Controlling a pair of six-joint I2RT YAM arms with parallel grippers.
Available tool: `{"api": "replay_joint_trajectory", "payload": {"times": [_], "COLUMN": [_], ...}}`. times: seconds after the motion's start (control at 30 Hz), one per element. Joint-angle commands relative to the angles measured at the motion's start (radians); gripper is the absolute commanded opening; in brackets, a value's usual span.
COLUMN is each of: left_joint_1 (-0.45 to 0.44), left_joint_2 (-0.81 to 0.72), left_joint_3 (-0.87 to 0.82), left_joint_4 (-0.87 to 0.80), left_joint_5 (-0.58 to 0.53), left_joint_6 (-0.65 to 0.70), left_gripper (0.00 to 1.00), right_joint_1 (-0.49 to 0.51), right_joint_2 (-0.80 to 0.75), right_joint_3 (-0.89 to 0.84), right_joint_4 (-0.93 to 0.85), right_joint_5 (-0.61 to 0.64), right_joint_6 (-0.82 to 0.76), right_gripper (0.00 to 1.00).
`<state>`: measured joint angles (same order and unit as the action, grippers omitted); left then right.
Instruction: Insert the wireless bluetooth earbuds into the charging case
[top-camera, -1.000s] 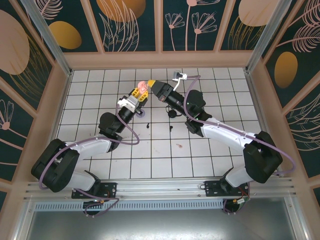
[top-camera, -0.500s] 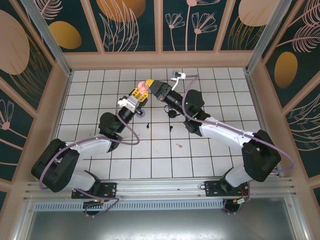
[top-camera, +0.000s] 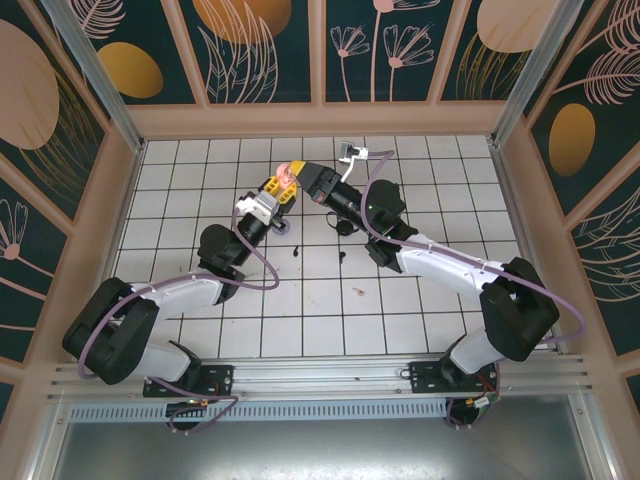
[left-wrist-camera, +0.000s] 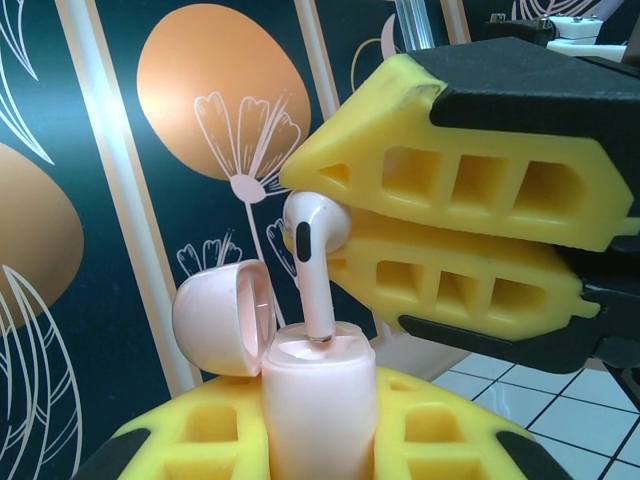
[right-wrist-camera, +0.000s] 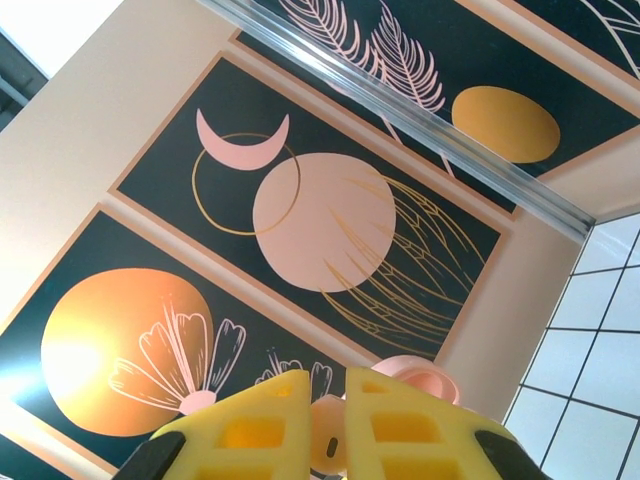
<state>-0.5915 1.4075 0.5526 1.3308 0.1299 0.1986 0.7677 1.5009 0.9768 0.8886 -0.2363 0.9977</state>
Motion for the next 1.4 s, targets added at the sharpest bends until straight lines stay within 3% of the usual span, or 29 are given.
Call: {"api": "replay_joint_trajectory", "payload": {"times": [0.0, 0.43, 0.93, 1.03, 1.2, 1.37], "left_joint_1": [-0.007, -0.006, -0.006, -0.006, -0.006, -0.007], "left_joint_2": [-0.012, -0.02, -0.009, -0.006, -0.001, 0.001], "left_joint_3": [0.033, 0.043, 0.057, 0.06, 0.06, 0.054], "left_joint_4": [0.025, 0.002, -0.007, -0.008, -0.01, -0.008], "left_joint_5": [0.007, 0.005, 0.008, 0.012, 0.014, 0.014], "left_joint_6": [-0.004, -0.009, -0.038, -0.04, -0.05, -0.062], "left_gripper": [0.0, 0.0, 0.0, 0.0, 0.0, 0.0], "right_joint_1": [0.008, 0.016, 0.037, 0.038, 0.036, 0.036], "right_joint_2": [-0.03, -0.055, -0.096, -0.097, -0.125, -0.202], "right_joint_3": [-0.028, -0.045, -0.051, -0.042, -0.037, -0.021], "right_joint_4": [0.043, -0.032, -0.151, -0.164, -0.189, -0.297], "right_joint_5": [0.008, 0.023, 0.086, 0.088, 0.085, 0.093], "right_joint_6": [-0.002, -0.04, -0.098, -0.103, -0.117, -0.162], "right_gripper": [0.12, 0.12, 0.29, 0.36, 0.65, 0.77]}}
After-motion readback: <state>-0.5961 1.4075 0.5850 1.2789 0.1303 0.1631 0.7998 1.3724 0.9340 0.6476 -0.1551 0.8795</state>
